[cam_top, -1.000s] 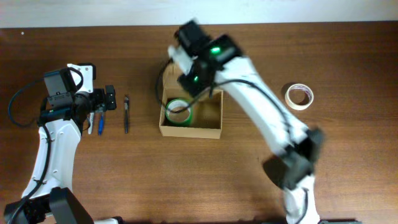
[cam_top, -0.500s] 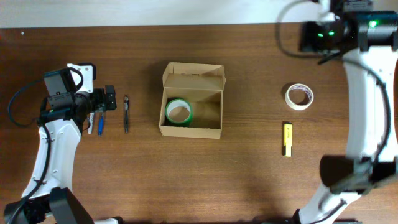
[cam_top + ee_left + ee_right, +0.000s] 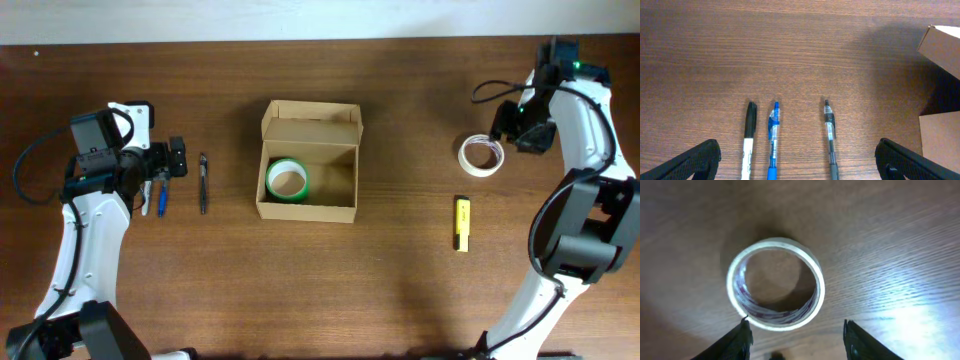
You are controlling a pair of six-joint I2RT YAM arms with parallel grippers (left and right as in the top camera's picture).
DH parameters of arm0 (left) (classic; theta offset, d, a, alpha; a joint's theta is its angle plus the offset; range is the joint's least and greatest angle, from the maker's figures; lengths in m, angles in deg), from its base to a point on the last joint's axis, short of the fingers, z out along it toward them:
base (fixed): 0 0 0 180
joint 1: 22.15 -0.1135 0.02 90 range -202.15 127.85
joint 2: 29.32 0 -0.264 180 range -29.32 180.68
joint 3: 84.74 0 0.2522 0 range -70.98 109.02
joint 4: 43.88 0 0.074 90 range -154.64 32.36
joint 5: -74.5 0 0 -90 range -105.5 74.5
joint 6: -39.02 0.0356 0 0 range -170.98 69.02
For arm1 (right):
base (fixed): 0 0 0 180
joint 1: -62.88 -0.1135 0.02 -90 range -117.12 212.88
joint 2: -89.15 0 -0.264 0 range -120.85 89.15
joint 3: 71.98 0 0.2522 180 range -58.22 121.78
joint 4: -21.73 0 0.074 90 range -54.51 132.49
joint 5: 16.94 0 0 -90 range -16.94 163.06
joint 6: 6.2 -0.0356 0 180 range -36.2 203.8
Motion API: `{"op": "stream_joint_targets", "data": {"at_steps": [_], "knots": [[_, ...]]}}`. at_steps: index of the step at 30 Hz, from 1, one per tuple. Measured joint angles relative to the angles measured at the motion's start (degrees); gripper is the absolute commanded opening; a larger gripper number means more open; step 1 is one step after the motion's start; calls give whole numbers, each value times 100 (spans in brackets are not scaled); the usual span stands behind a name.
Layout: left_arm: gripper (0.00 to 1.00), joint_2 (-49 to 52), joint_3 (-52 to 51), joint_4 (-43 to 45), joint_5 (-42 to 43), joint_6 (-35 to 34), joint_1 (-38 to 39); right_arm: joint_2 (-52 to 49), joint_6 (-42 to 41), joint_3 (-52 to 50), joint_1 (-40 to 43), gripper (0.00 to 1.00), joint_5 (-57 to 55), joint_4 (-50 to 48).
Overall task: Pack container
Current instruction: 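Move the right gripper to the white masking tape and grasp it, then lower the white tape into the box onto the green tape, release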
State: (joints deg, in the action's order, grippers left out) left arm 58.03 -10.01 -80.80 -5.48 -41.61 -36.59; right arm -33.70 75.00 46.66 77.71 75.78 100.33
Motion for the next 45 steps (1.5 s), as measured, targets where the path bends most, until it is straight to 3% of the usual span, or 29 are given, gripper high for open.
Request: {"op": "stream_joint_targets", "data": {"at_steps": [8,23,27,30,31,38,45], "knots": [[99,0,0,0,2,0,0,0,138,-761,74,59,103,-588],[99,0,0,0,0,0,0,-151,203,-800,289,59,107,-876],[99,0,0,0,0,0,0,-402,229,-800,304,46,118,-868],[99,0,0,0,0,0,0,-514,286,-804,304,19,103,-874],[99,0,0,0,0,0,0,-514,286,-804,304,4,129,-879],[99,0,0,-2,0,0,0,-516,280,-804,304,4,166,-874],[99,0,0,0,0,-2,0,-492,358,-573,275,4,1075,-389]]}}
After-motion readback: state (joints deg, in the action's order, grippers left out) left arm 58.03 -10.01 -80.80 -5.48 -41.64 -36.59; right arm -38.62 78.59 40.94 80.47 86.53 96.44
